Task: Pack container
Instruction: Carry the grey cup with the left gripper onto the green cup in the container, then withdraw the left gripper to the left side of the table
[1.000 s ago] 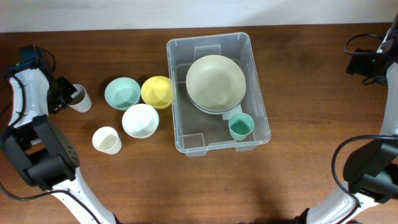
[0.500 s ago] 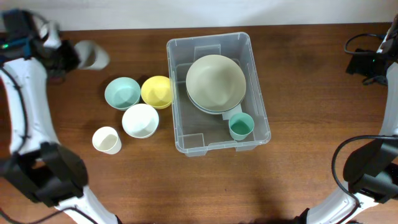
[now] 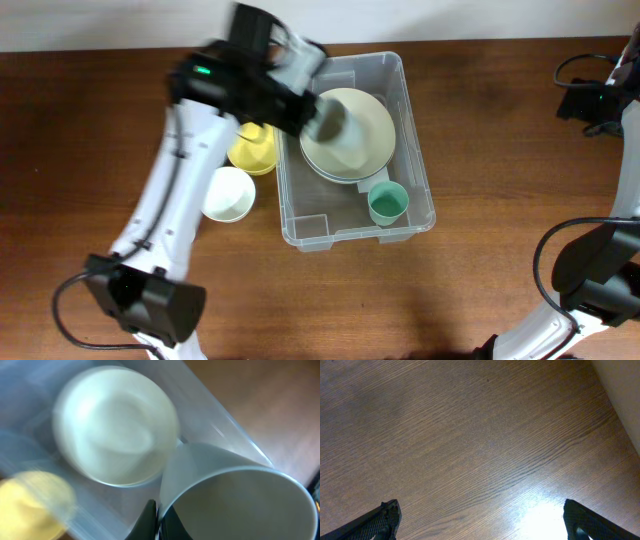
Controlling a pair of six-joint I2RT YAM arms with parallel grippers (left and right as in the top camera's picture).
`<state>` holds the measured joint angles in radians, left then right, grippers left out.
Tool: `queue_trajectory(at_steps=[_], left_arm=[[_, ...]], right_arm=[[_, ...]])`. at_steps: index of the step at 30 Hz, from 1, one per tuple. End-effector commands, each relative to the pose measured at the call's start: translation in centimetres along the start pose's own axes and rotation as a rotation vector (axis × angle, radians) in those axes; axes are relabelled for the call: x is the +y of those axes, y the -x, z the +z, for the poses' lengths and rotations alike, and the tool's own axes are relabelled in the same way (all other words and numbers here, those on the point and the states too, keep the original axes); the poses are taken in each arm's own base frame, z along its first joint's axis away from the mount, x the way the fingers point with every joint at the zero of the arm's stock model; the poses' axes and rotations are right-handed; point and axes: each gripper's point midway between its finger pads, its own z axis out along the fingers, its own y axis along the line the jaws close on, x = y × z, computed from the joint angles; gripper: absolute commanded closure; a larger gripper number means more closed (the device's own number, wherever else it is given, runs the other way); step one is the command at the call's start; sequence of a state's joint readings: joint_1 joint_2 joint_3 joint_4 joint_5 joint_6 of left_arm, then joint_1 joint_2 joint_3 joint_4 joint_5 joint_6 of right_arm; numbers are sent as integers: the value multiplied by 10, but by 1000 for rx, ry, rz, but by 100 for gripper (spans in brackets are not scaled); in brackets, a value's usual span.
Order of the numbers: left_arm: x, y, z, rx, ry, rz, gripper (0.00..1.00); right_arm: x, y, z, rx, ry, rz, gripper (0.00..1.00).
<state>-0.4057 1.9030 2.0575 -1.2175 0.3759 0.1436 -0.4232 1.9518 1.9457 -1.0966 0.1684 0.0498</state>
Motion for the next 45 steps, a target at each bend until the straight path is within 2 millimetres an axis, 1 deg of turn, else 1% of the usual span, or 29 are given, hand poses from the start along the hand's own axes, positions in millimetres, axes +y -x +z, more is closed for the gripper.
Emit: queue_trajectory(at_steps=[1, 3, 6, 9, 10, 11, 14, 18, 22, 26, 27, 28, 29, 30, 32, 34, 36, 39, 40, 42, 44, 45], left_arm=[[-34, -13, 11, 75, 11, 96, 99], [-58, -18, 17, 102, -18, 137, 99], [-86, -23, 26, 124, -52, 192, 100], [-107, -32, 35, 159, -78, 228, 99], [-109, -35, 40, 176, -69, 225, 99], [-107, -37, 43, 190, -41, 211, 100], [-91, -44, 57, 237, 59, 179, 100], [-86, -49, 75, 273, 62, 172, 100], [-81, -47, 97, 277, 62, 171, 99], [-78, -50, 112, 297, 62, 167, 99], [-77, -52, 115, 308, 62, 165, 97], [-76, -54, 117, 315, 62, 164, 88], [-76, -55, 118, 320, 62, 163, 64], [-76, -55, 118, 321, 62, 163, 59], [-75, -51, 117, 306, 68, 167, 57], [-66, -38, 109, 272, 117, 169, 57], [-49, -19, 89, 224, 191, 141, 57], [-28, 7, 45, 141, 246, 57, 56], [-13, 15, 14, 105, 271, -17, 56], [4, 12, -16, 96, 299, -100, 55], [24, 0, -43, 116, 332, -184, 55], [34, -5, -52, 123, 345, -211, 55]], right_arm=[[-4, 1, 1, -1, -18, 11, 1], [-4, 1, 1, -1, -18, 11, 1], [-4, 1, 1, -1, -18, 11, 1], [-4, 1, 1, -1, -18, 11, 1], [-4, 1, 1, -1, -18, 11, 1], [-4, 1, 1, -1, -18, 11, 1], [-4, 1, 1, -1, -18, 11, 1], [-4, 1, 1, -1, -18, 11, 1], [-4, 1, 1, -1, -18, 11, 1], [-4, 1, 1, -1, -18, 11, 1], [-4, 1, 1, -1, -18, 11, 1], [-4, 1, 1, -1, -18, 11, 1], [-4, 1, 1, -1, -18, 11, 1], [-4, 1, 1, -1, -18, 11, 1], [-4, 1, 1, -1, -18, 11, 1], [-4, 1, 1, -1, -18, 11, 1], [-4, 1, 1, -1, -18, 11, 1], [-4, 1, 1, -1, -18, 11, 1], [-4, 1, 1, -1, -18, 11, 1], [-4, 1, 1, -1, -18, 11, 1], [-4, 1, 1, -1, -18, 11, 1], [-4, 1, 1, -1, -18, 11, 1]])
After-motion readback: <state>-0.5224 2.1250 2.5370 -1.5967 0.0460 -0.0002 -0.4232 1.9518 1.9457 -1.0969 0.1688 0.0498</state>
